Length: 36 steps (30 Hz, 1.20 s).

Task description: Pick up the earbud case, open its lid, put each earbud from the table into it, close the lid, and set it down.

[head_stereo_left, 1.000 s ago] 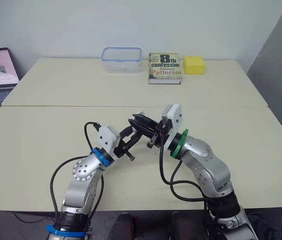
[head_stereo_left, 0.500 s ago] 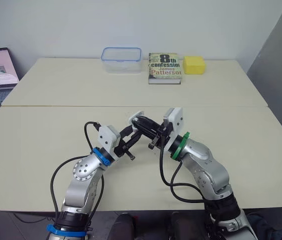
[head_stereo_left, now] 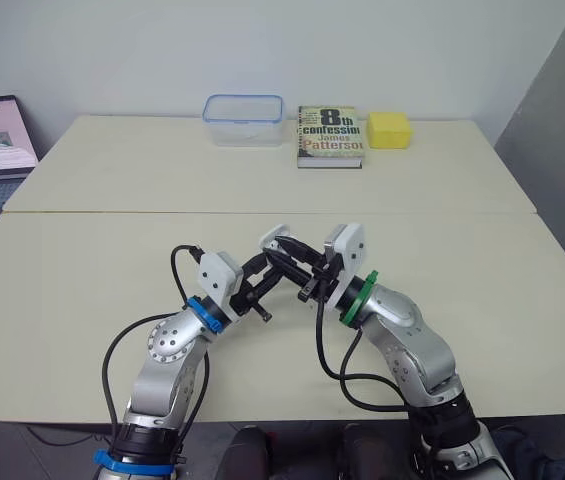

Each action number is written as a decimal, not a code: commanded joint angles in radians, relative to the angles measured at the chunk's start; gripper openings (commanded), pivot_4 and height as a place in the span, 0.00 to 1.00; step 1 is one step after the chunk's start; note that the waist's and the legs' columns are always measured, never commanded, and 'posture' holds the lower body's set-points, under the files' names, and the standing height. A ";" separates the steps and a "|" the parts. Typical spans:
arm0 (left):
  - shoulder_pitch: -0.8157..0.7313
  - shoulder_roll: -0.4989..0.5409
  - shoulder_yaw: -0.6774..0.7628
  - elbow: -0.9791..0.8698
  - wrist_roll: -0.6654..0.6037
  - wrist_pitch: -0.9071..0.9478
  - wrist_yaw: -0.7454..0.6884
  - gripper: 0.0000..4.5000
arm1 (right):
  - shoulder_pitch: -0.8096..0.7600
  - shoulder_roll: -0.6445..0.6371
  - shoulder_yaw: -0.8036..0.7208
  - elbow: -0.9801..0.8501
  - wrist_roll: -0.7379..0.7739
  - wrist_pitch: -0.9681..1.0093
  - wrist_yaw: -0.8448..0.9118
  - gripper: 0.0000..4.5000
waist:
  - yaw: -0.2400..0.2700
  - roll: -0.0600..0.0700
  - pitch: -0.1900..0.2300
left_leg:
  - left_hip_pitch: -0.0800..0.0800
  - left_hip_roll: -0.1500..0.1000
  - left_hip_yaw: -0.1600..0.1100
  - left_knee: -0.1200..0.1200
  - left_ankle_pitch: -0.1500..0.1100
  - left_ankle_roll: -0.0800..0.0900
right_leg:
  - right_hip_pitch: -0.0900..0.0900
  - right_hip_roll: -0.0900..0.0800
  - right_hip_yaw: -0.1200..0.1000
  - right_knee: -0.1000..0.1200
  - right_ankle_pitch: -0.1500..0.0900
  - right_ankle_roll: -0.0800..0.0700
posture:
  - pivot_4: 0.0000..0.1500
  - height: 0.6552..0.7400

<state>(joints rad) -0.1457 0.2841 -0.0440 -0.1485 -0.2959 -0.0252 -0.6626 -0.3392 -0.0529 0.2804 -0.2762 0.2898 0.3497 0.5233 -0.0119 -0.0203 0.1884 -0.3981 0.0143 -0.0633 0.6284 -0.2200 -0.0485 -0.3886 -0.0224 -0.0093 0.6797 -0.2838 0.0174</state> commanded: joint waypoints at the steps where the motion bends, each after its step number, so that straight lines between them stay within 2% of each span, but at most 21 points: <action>1: -0.011 -0.005 0.000 -0.044 -0.013 -0.021 -0.001 0.17 | 0.009 -0.031 -0.026 -0.072 0.029 0.030 0.006 0.62 | 0.001 0.000 0.000 | 0.000 0.000 0.000 0.000 0.000 0.000 | 0.000 0.000 0.000 0.000 0.000 0.000 | 1.00 1.00; 5: -0.016 -0.006 0.000 -0.032 -0.013 -0.023 -0.005 0.17 | 0.026 -0.094 -0.071 -0.179 0.094 0.088 0.027 0.63 | 0.003 0.000 0.000 | 0.000 0.000 0.000 0.000 0.000 0.000 | 0.000 0.000 0.000 0.000 0.000 0.000 | 1.00 1.00; 11: -0.025 -0.005 0.005 -0.012 -0.015 -0.023 -0.012 0.17 | 0.052 -0.307 -0.278 -0.369 0.278 0.259 0.053 0.63 | 0.007 0.000 0.000 | -0.001 0.000 0.000 0.000 0.000 0.000 | 0.000 0.000 0.000 -0.001 0.000 0.000 | 1.00 1.00; 14: -0.026 -0.003 0.005 0.000 -0.016 -0.026 -0.018 0.17 | 0.132 -0.454 -0.388 -0.400 0.285 0.324 0.057 0.78 | 0.012 0.000 0.000 | -0.001 -0.001 0.000 0.000 0.000 0.000 | 0.001 -0.001 -0.001 -0.002 0.000 0.000 | 1.00 1.00; 17: -0.030 -0.003 0.003 0.009 -0.016 -0.026 -0.024 0.17 | 0.251 -0.544 -0.446 -0.425 0.216 0.353 0.004 1.00 | 0.012 0.000 0.000 | -0.001 -0.001 0.000 0.000 0.000 0.000 | 0.000 -0.001 0.000 -0.002 0.000 0.000 | 1.00 1.00; 21: -0.036 0.001 0.008 0.023 -0.017 -0.029 -0.036 0.17 | 0.354 -0.581 -0.462 -0.475 0.141 0.420 -0.098 1.00 | 0.007 0.000 0.000 | -0.001 0.000 0.002 0.000 0.000 0.000 | 0.000 0.000 0.001 -0.001 0.000 0.000 | 1.00 1.00; 25: -0.040 0.011 0.017 0.034 -0.018 -0.033 -0.049 0.17 | 0.476 -0.598 -0.503 -0.558 0.143 0.449 -0.101 1.00 | 0.009 0.000 0.000 | -0.001 0.000 0.001 0.000 0.000 0.000 | 0.000 0.000 0.000 -0.002 0.000 0.001 | 1.00 1.00; 29: -0.040 0.016 0.024 0.040 -0.021 -0.034 -0.061 0.17 | 0.646 -0.689 -0.640 -0.600 0.163 0.449 0.020 1.00 | 0.011 0.000 0.000 | -0.002 -0.001 0.002 0.000 0.000 0.000 | 0.001 -0.001 0.000 -0.004 0.000 0.001 | 1.00 1.00; 36: -0.045 0.016 0.023 0.058 -0.025 -0.044 -0.074 0.17 | 0.812 -0.812 -0.858 -0.541 0.179 0.397 0.235 1.00 | 0.010 -0.001 0.000 | -0.001 -0.001 0.003 0.000 0.000 0.000 | 0.002 -0.001 0.001 -0.005 0.000 0.002 | 1.00 1.00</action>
<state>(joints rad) -0.1794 0.3035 -0.0317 -0.0677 -0.3063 -0.0427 -0.7324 0.4685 -0.8542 -0.5324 -0.8126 0.4641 0.7731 0.7253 -0.0018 -0.0208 0.1885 -0.3992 0.0131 -0.0602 0.6289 -0.2201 -0.0485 -0.3872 -0.0232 -0.0081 0.6745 -0.2836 0.0193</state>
